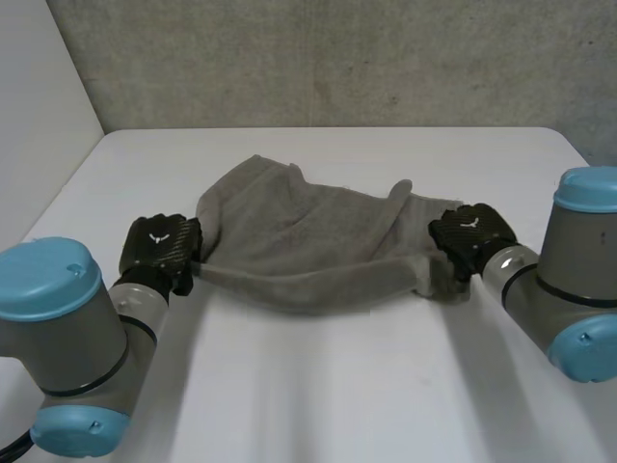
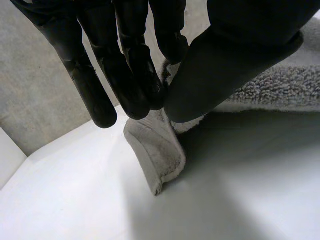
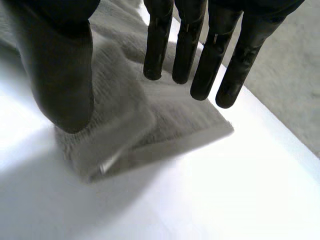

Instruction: Fold the towel.

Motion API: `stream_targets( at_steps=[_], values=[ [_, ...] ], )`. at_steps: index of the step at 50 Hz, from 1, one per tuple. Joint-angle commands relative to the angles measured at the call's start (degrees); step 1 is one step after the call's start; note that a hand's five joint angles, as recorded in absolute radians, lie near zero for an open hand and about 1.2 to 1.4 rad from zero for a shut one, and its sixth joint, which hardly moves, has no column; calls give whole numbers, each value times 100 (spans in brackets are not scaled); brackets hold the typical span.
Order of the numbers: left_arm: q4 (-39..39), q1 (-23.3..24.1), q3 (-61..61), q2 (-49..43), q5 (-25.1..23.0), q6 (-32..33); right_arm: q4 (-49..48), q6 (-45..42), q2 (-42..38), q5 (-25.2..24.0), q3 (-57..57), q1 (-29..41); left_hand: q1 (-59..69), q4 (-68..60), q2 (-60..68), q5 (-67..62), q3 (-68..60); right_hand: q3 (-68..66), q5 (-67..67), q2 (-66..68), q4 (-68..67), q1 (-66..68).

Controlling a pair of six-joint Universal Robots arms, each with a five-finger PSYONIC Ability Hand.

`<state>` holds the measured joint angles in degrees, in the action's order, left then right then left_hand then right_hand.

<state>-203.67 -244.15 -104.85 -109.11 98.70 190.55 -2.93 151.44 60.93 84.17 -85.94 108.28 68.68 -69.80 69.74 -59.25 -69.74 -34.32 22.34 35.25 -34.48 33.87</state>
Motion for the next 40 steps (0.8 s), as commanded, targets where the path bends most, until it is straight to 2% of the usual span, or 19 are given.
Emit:
stream_targets(
  at_steps=[1,11,13,15,22,25,27,30,33,40],
  values=[
    [-15,61,-159,65,0,-9,214,290,6,-15,-46,-255,1132,-1020,1026,-1075,-1026,776,-577,-868,792,-730],
    [-24,70,-194,65,0,-9,355,307,33,-569,-230,-369,1132,-1020,1026,-1075,-1026,1062,-863,-1154,1078,-1016],
    [-24,70,-194,65,9,-9,337,342,164,-648,-265,-360,1132,-1020,1026,-1075,-1026,2132,-1934,-2225,2149,-2087],
    [-24,70,-194,65,9,-9,328,386,260,-665,-257,-360,1132,-1020,1026,-1075,-1026,2432,-2234,-2525,2448,-2387],
    [-24,70,-194,65,9,-9,363,580,411,-753,69,-316,1132,-1020,1026,-1075,-1026,2432,-2234,-2525,2448,-2387],
    [-24,70,-194,65,9,-9,548,571,340,-1008,438,-290,1132,-1020,1026,-1075,-1026,2432,-2234,-2525,2448,-2387],
    [-24,70,-203,65,9,-9,1238,580,26,-1280,1058,-290,1132,-1020,1026,-1075,-1026,2391,-2192,-2484,2407,-2345],
    [-33,70,-203,65,9,-9,1699,580,-275,-1325,1519,-273,1132,-1020,1026,-1075,-1026,2357,-2158,-2450,2373,-2311],
    [-33,70,-229,65,9,-9,2961,554,-1081,-1404,2885,-211,1132,-1020,1026,-1075,-1026,2189,-1991,-2282,2205,-2143],
    [-59,61,-247,83,9,-9,3921,589,-2136,-1386,4451,-185,1132,-1020,1026,-1075,-1026,1954,-1755,-2047,1970,-1908]
  ],
)
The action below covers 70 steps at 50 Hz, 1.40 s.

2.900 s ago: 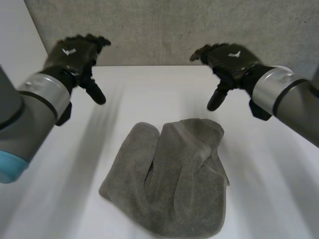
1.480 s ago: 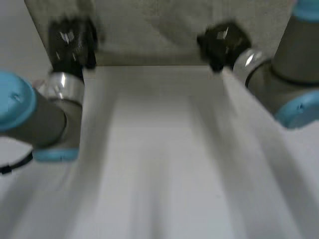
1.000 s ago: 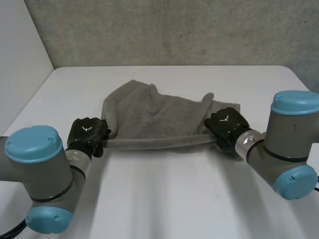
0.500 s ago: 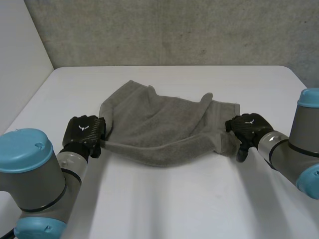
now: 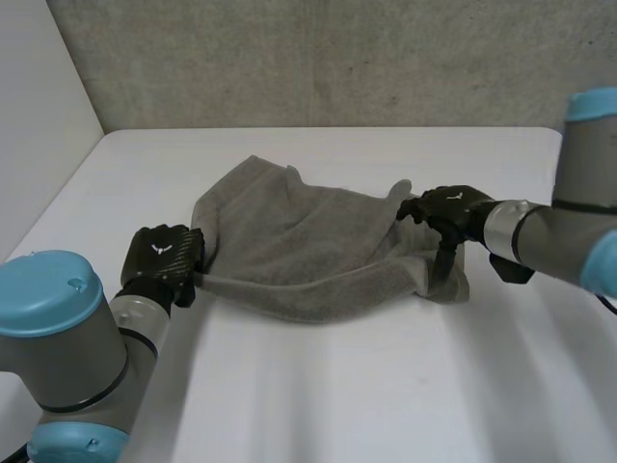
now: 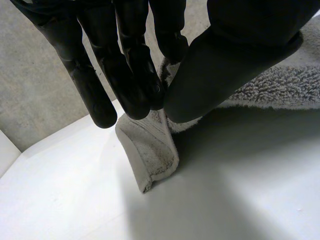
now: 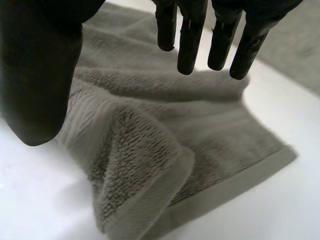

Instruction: Fold the towel.

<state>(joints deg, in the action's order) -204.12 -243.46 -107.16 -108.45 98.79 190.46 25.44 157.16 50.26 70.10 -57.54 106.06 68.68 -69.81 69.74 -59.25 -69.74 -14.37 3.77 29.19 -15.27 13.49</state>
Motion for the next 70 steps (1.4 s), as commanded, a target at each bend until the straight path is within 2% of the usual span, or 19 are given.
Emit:
stream_targets(
  at_steps=[1,7,12,14,18,28,34,40,41,42,43,44,46,47,50,56,61,63,70],
  values=[
    [-14,-9,-15,17,0,0,1251,16,-1271,22,1867,38,1132,-1019,1026,-1075,-1026,-275,336,-1207,-185,363],
    [-14,-9,-15,26,0,0,1622,-10,-1563,22,2151,38,1132,-1019,1026,-1075,-1026,-1724,1785,242,-1634,1812],
    [-14,-9,-15,26,0,0,1640,25,-1196,-14,1783,29,1132,-1019,1026,-1075,-1026,-5634,5694,4152,-5544,5722],
    [-14,0,-24,26,0,0,1578,25,-959,-14,1529,-15,1132,-1019,1026,-1075,-1026,-6409,6470,4928,-6320,6498],
    [-5,9,-68,35,0,0,1226,25,-429,-14,859,-68,1132,-1019,1026,-1075,-1026,-6563,6623,5081,-6473,6651],
    [48,141,-288,254,-18,0,-810,-474,1853,30,-2239,-779,1132,-1019,1026,-1075,-1026,-6563,6623,5081,-6473,6651],
    [127,651,-464,272,0,0,-1918,-1493,2646,109,-3638,-1332,1132,-1019,1026,-1075,-1026,-6563,6623,5081,-6473,6651],
    [328,1379,-455,272,-9,-9,-2140,-1794,2665,127,-4098,-1536,1132,-1019,1026,-1075,-1026,-6563,6623,5081,-6473,6651],
    [364,1476,-420,272,-9,0,-2184,-1777,2630,136,-4177,-1536,-48,161,-154,106,154,-6563,6623,5081,-6473,6651],
    [364,1477,-420,272,-9,0,-2262,-1777,2569,136,-4238,-1544,-60,173,-166,117,166,-6563,6623,5081,-6473,6651],
    [373,1555,-402,263,-9,9,-2263,-1777,2568,136,-4239,-1545,-1842,1955,-1948,1899,1948,-6563,6623,5081,-6473,6651],
    [373,1556,-402,263,-9,9,-2385,-1785,2498,145,-4308,-1545,-1860,1972,-1966,1917,1966,-6563,6623,5081,-6473,6651],
    [373,1591,-306,281,9,96,-2509,-1812,2454,153,-4362,-1536,-5026,5138,-5132,5083,5132,-6563,6623,5081,-6473,6651],
    [373,1591,-305,281,9,97,-2605,-1820,2419,171,-4414,-1536,-5039,5152,-5145,5096,5145,-6563,6623,5081,-6473,6651],
    [373,1512,-121,325,9,272,-2746,-1829,2375,215,-4450,-1536,-5561,5673,-5667,5618,5667,-6563,6623,5081,-6473,6651],
    [382,686,195,465,-167,765,-2931,-1829,2348,232,-4459,-1553,-5662,5774,-5768,5719,5768,-6563,6623,5081,-6473,6651],
    [408,150,433,395,-932,1099,-2984,-1829,2331,232,-4485,-1553,-5561,5673,-5667,5618,5667,-6563,6623,5081,-6473,6651],
    [426,-69,590,273,-1579,1326,-3019,-1829,2322,232,-4511,-1562,-5443,5556,-5550,5501,5550,-6563,6623,5081,-6473,6651],
    [942,-395,898,-149,-2066,1626,-3081,-1847,2278,250,-4546,-1553,-4890,5002,-4996,4947,4996,-6563,6623,5081,-6473,6651]
  ],
)
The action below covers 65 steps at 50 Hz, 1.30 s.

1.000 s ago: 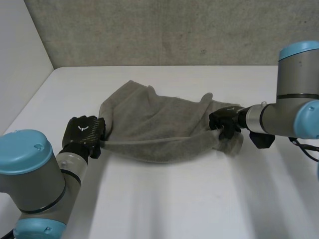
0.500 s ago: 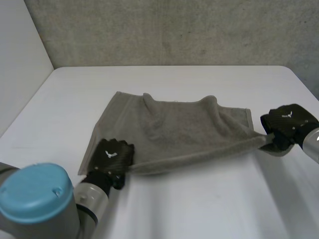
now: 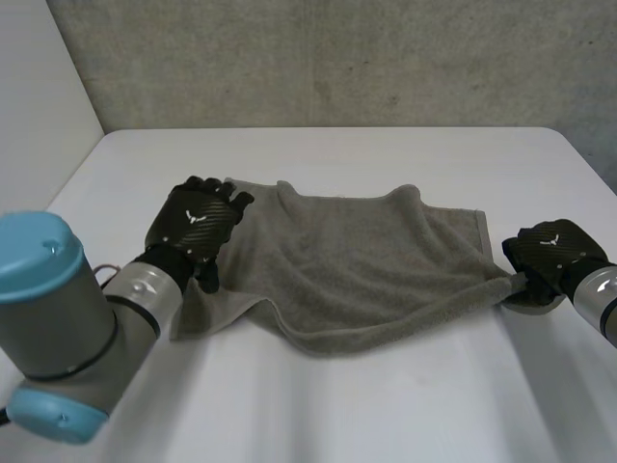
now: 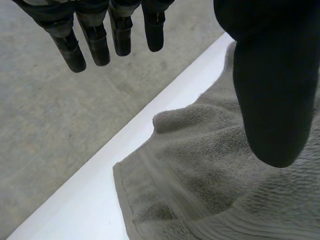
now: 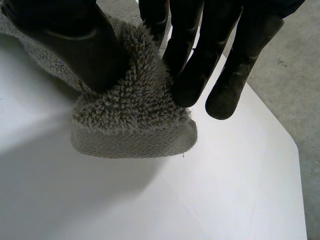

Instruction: Fold the towel.

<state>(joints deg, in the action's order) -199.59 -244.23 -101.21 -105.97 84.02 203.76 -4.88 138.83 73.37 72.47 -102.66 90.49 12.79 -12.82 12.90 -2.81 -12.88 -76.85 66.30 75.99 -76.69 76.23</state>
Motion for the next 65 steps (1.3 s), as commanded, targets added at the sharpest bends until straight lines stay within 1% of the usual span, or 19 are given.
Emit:
stream_targets(
  at_steps=[1,6,10,12,15,17,18,20,23,25,29,36,48,50,53,55,58,61,65],
  values=[
    [752,-361,347,-450,-588,279,-48,-14,-33,13,-35,-5,835,-832,823,-832,-825,-315,370,401,-331,377],
    [1333,-414,190,-433,-606,243,-48,-23,-33,13,-52,-5,803,-800,792,-801,-794,-315,370,401,-331,377],
    [1396,-353,-83,-336,-606,164,-48,-23,-33,4,-61,4,416,-413,404,-413,-406,-315,370,401,-331,377],
    [1257,-292,-320,-222,-606,-37,-48,-23,-33,4,-70,4,-21,24,-32,23,30,-315,370,401,-331,377],
    [1071,-239,-391,-187,-597,-266,-48,-23,-33,4,-87,4,-22,25,-33,24,31,-315,370,401,-331,377],
    [590,-90,-496,-169,-580,-957,-48,-32,-33,4,-96,4,-5,8,-16,7,15,-315,370,401,-331,377],
    [588,-89,-496,-169,-580,-961,-48,-32,-33,4,-96,4,-5,8,-16,7,14,-315,370,401,-331,377],
    [238,-19,-558,-178,-571,-1556,-48,-32,-33,4,-114,13,12,-9,1,-10,-2,-315,370,401,-331,377],
    [44,25,-558,-274,-553,-1865,-56,-32,-33,4,-158,13,45,-42,34,-43,-36,-315,370,401,-331,377],
    [-1,77,-567,-344,-545,-1892,-48,-32,-33,4,-167,13,62,-59,51,-60,-53,-315,370,401,-331,377],
    [-124,201,-514,-582,-430,-1928,-56,-40,-33,4,-202,21,96,-93,85,-94,-87,-315,370,401,-331,377],
    [-756,464,-382,-977,149,-1901,-65,-40,-33,4,-219,39,330,-327,319,-328,-321,-315,370,401,-331,377],
    [-1232,482,-303,-1233,862,-1831,-65,-40,-16,4,-237,39,1004,-1001,993,-1002,-995,-315,370,401,-331,377],
    [-1354,482,-259,-1311,1133,-1621,-65,-40,-16,13,-237,30,1021,-1018,1010,-1019,-1012,-315,370,401,-331,377],
    [-1425,464,-250,-1321,1266,-1453,-57,-40,2,48,-228,13,1021,-1018,1010,-1019,-1012,-315,370,401,-331,377],
    [-1608,421,-241,-1329,1537,-1103,-56,-40,19,83,-228,21,1021,-1018,1010,-1019,-1012,-315,370,401,-331,377],
    [-1776,377,-268,-1321,1696,-813,-65,-40,28,136,-219,13,1038,-1035,1027,-1035,-1028,-315,370,401,-331,377],
    [-1812,324,-277,-1312,1741,-706,-65,-40,28,145,-211,13,1038,-1035,1027,-1036,-1029,-315,370,401,-331,377],
    [-1803,78,-329,-1242,1758,-548,-74,-40,37,153,-202,13,1105,-1102,1094,-1103,-1096,-315,370,401,-331,377]
  ],
)
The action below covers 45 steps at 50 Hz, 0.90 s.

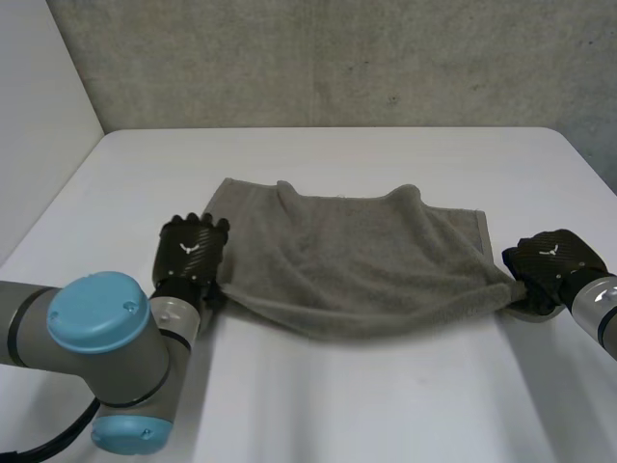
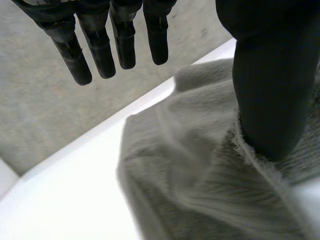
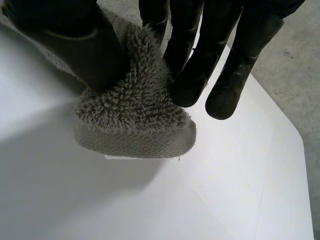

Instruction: Fold the towel.

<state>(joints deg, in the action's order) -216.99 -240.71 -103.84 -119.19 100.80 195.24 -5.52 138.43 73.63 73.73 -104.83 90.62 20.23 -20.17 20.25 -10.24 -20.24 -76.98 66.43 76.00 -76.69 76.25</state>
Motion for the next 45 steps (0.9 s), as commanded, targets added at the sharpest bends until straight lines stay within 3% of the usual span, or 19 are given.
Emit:
stream_targets(
  at_steps=[1,16,26,29,30,31,33,42,44,45],
  values=[
    [-54,-336,-110,97,80,330,-19,0,11,28,23,-1,377,-383,376,-377,-377,-302,357,400,-331,375],
    [-27,-837,-391,255,-8,462,-98,44,29,115,15,-9,1454,-1460,1453,-1454,-1454,-302,357,400,-331,375],
    [254,-864,-470,607,-316,585,-168,97,38,115,6,-27,1959,-1965,1957,-1958,-1958,-302,357,400,-331,375],
    [359,-873,-479,765,-448,629,-186,105,38,124,6,-18,3086,-3091,3084,-3085,-3085,-302,357,400,-331,375],
    [368,-873,-505,844,-535,621,-186,105,38,124,6,-18,4518,-4524,4516,-4518,-4517,-302,357,400,-331,375],
    [368,-873,-505,845,-536,621,-195,105,38,124,6,-18,4532,-4538,4531,-4532,-4532,-302,357,400,-331,375],
    [368,-873,-541,871,-745,629,-195,105,46,133,6,-18,5973,-5979,5971,-5972,-5972,-302,357,400,-331,375],
    [403,-908,-585,563,-861,823,-195,105,46,142,-3,-9,5844,-5850,5843,-5844,-5844,-302,357,400,-331,375],
    [438,-1048,-620,476,-852,1032,-195,97,46,151,-3,-9,1877,-1883,1876,-1877,-1876,-302,357,400,-331,375],
    [439,-1049,-620,475,-852,1034,-195,88,46,151,-3,-9,1858,-1864,1856,-1858,-1857,-302,357,400,-331,375]
  ],
)
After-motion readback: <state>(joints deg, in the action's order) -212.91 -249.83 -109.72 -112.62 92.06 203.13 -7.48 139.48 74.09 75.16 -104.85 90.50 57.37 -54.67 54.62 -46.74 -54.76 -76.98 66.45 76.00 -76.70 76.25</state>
